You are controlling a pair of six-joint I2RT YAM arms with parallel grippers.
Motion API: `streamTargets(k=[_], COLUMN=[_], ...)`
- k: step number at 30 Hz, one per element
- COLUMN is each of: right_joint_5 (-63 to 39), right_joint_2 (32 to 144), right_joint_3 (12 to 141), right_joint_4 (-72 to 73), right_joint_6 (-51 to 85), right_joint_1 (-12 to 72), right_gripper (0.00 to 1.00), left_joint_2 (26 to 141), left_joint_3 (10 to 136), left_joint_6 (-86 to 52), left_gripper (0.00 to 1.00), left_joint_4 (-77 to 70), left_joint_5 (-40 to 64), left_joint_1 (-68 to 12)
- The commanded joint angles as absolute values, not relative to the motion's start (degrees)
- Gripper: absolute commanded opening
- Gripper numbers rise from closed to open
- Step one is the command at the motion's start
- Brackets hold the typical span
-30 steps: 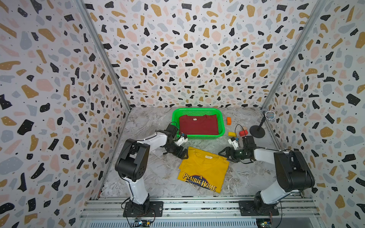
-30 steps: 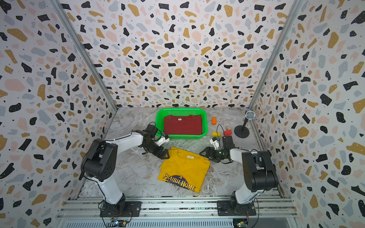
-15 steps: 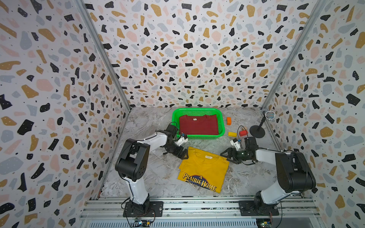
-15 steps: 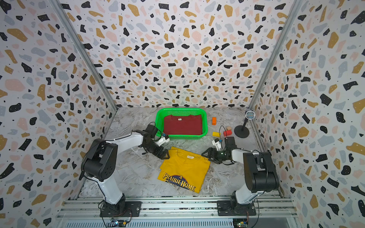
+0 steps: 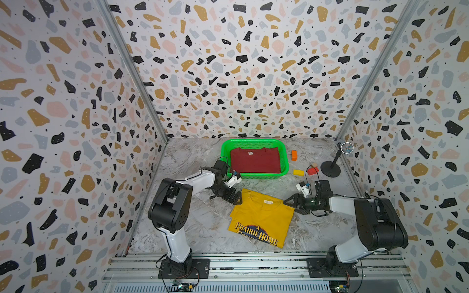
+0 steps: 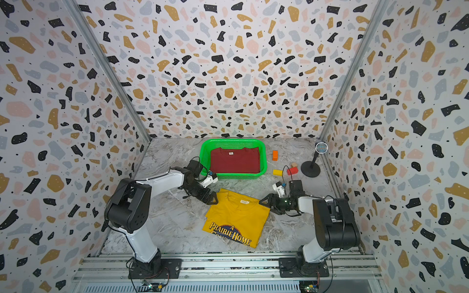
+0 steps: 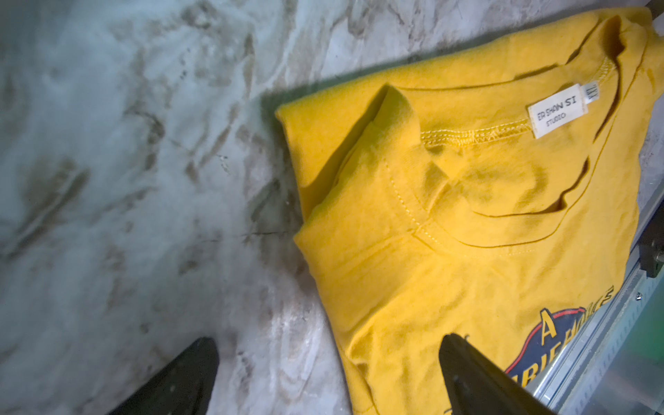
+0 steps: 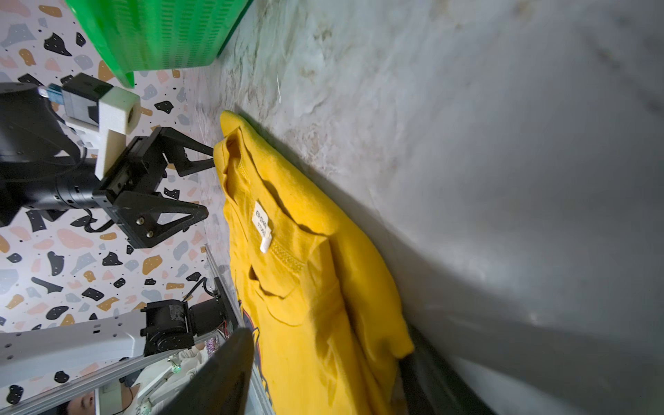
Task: Put the folded t-shirts into the basket
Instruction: Pick up the T-shirt from the center of the board.
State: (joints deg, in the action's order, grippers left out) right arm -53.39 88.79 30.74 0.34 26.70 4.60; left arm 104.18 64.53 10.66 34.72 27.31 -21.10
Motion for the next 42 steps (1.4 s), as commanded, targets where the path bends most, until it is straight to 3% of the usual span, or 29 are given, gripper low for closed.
streamTargets(k=[1,7,18,21,29,37,40,42], right_joint_5=[-53.31,-52.91,-56.0,-56.95,-57.42,-57.65,-57.61,-57.61], right_joint_2=[88.19,86.99,86.13,86.06,85.07,85.03,84.99,84.92], right_joint_3=[29.65,29.99,28.88,28.35,27.98,27.9,28.0,27.97], right_joint_4=[0.48,0.76,5.91,7.77,8.76,9.21,9.25,9.28], right_joint_6=[28.24,28.56,31.0,32.25,33.26,33.59,33.75,33.89], right_joint_1=[4.66,4.62,4.57,4.63,4.66,4.66,4.66,4.66], right_gripper=[0.62,0.51,0.12,0.06,0.01,0.0,0.0,0.0], left_joint_2=[106.6,107.43,108.15,108.19,110.05,112.42,113.53,113.76], left_joint_3=[65.39,66.09,64.15,63.11,62.72,63.09,63.19,63.06], left_joint_6=[8.88,4.42,-5.52,-6.55,-7.98,-8.46,-8.52,-8.54], left_gripper=[0.99,0.98,0.96,0.96,0.89,0.75,0.66,0.48], left_joint_4=[35.56,33.51,28.48,26.56,23.42,22.18,22.03,21.85], left_joint_5=[25.28,23.06,26.35,26.7,29.21,32.22,33.15,33.76], left_joint_1=[-21.06,-21.11,-21.44,-21.87,-23.13,-23.54,-23.65,-23.65])
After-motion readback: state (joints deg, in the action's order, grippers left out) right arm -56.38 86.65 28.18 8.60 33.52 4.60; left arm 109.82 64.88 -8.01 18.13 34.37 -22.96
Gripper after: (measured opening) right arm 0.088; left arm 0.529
